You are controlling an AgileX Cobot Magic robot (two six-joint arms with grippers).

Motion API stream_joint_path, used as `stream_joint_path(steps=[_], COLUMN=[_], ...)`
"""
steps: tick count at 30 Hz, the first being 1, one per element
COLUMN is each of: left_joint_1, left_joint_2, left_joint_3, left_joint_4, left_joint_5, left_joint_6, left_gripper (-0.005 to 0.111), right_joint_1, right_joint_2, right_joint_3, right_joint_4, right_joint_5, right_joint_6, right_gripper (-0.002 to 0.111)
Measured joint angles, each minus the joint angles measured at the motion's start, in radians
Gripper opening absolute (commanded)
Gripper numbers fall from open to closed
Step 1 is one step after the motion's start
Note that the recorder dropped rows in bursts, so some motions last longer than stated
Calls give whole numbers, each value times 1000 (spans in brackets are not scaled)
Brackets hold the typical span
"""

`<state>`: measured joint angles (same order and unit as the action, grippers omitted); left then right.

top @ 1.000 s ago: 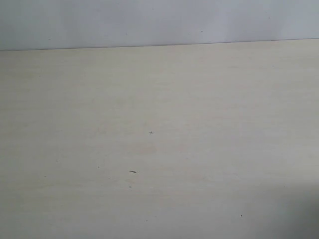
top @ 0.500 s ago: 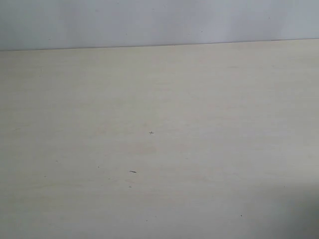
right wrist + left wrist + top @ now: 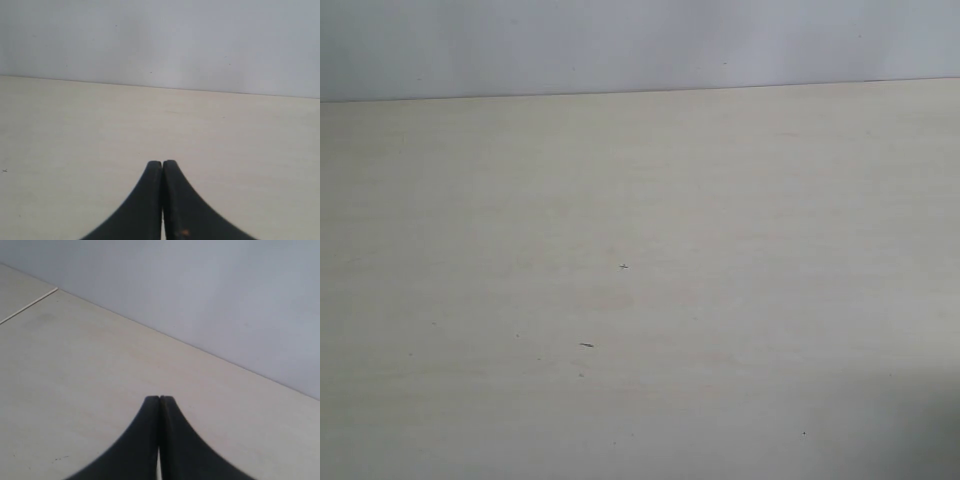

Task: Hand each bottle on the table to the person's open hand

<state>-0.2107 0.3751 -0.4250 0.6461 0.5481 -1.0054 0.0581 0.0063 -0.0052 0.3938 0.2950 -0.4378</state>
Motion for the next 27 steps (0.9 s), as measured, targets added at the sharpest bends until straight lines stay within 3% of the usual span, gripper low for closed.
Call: stream_joint_path(steps=[9,15,21,27], left_joint_1=[2,2,2,19], left_joint_2=[0,0,0,-57], left_joint_3=[53,141,169,206], left_joint_4=[-22,-167,-368,-488], left_joint_5=[0,-70,-219,-236], left_joint_6=[104,394,599,729], left_gripper=[0,0,0,0], right_joint_1=[0,0,0,0], right_joint_2=[0,0,0,0], right_joint_3=[0,0,0,0], right_joint_4=[0,0,0,0], right_joint_5=[0,0,0,0], right_joint_6=[0,0,0,0], right_gripper=[0,0,0,0])
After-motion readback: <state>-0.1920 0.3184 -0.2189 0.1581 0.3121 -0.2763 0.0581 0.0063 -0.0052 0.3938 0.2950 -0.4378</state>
